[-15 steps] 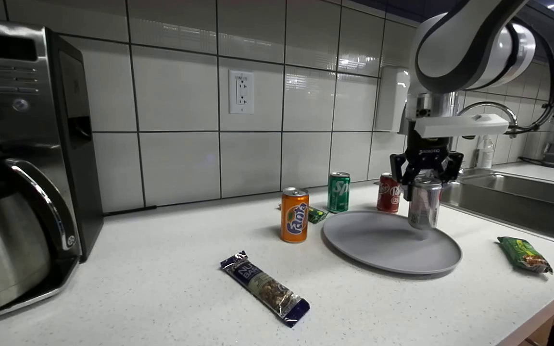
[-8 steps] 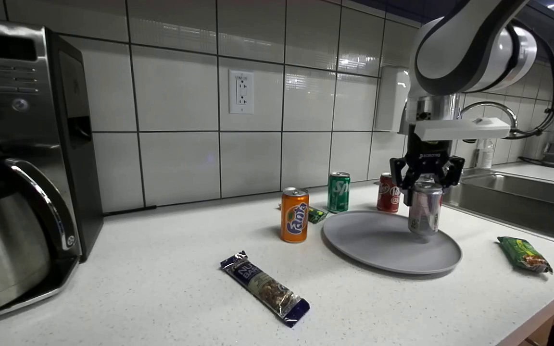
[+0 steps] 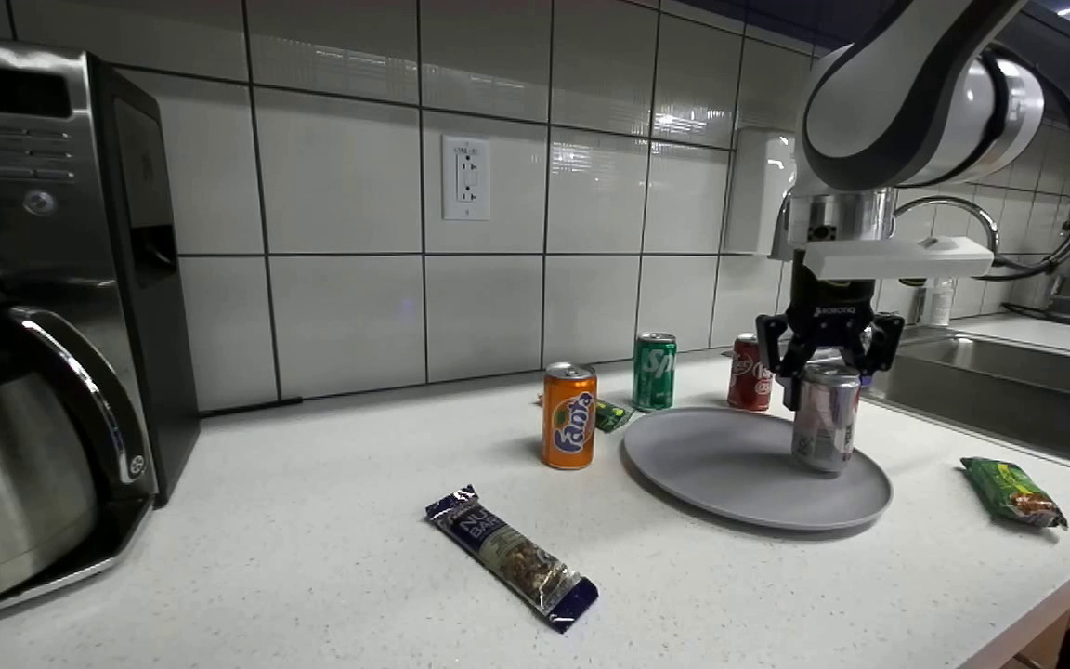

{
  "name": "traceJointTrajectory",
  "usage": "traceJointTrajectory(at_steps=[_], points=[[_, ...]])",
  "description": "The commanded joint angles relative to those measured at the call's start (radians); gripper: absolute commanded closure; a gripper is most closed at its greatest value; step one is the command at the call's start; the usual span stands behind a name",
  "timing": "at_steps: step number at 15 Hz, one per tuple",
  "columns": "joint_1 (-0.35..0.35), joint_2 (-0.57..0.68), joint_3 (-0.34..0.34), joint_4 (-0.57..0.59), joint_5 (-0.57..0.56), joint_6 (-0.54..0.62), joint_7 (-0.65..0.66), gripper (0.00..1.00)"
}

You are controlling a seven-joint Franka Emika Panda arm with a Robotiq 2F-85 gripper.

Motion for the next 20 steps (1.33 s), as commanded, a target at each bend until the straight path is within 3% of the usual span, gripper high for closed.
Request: traceJointTrajectory(at_steps=[1, 2, 5, 20], points=[[-0.01, -0.04, 0.011, -0.023, 0.02, -0.015, -0.026, 0.62], [-0.011, -0.042, 0.011, -0.024, 0.02, -0.016, -0.026, 0.12], [-0.012, -0.051, 0.009, -0.029, 0.017, -0.013, -0.02, 0.01], [-0.055, 0.002, -0.022, 0.07, 0.001, 0.01, -0.045, 0.0]])
